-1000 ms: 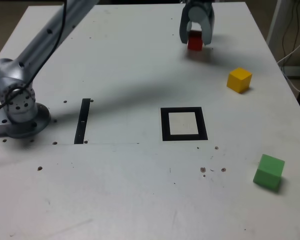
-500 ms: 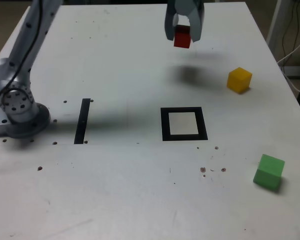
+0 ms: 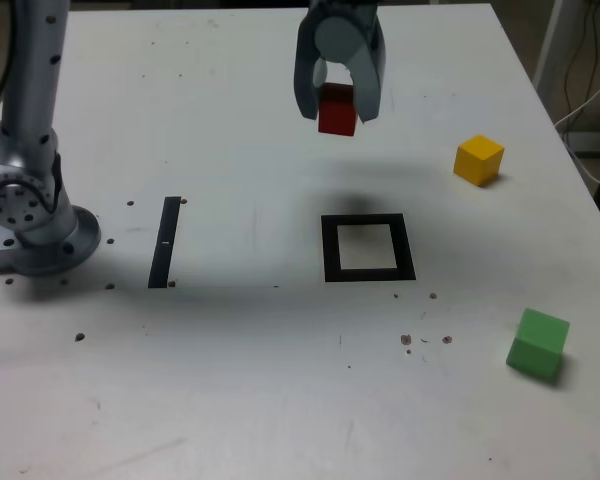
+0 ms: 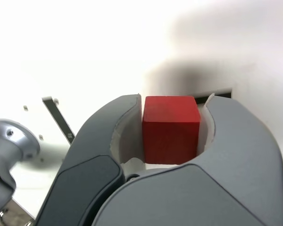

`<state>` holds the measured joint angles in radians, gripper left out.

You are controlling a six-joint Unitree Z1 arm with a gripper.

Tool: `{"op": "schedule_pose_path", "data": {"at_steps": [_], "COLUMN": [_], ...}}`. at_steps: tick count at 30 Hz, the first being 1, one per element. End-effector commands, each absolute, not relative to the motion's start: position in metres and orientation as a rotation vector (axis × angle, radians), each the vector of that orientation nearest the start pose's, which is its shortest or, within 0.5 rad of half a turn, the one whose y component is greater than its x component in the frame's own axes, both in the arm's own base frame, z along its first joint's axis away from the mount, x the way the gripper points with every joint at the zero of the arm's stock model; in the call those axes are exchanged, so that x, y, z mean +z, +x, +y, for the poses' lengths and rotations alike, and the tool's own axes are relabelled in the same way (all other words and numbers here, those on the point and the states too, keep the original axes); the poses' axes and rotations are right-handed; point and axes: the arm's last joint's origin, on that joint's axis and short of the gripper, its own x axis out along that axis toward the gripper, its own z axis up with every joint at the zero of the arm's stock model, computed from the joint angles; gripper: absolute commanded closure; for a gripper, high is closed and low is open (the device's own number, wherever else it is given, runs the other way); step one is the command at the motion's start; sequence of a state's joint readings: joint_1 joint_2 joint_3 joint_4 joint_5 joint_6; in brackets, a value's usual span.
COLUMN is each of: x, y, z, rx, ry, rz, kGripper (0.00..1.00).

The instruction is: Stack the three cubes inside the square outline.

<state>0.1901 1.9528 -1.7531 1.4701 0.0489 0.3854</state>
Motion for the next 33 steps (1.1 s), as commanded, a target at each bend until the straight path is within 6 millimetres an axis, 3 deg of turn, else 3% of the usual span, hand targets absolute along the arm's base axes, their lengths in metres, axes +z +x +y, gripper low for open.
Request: {"op": "schedule_pose_path", "data": {"at_steps": [1,13,33], "x": [0.324,0.300,0.246], "y": [0.331,0.334,0.356], "z": [0.046,-0.012,-0.017], "rx": [-0.145,-0.145,-0.061], "ry": [0.164,0.121,0.056], "rz": [1.658,1.633,1.680], "kGripper": [0.70,0.70,0.70]}}
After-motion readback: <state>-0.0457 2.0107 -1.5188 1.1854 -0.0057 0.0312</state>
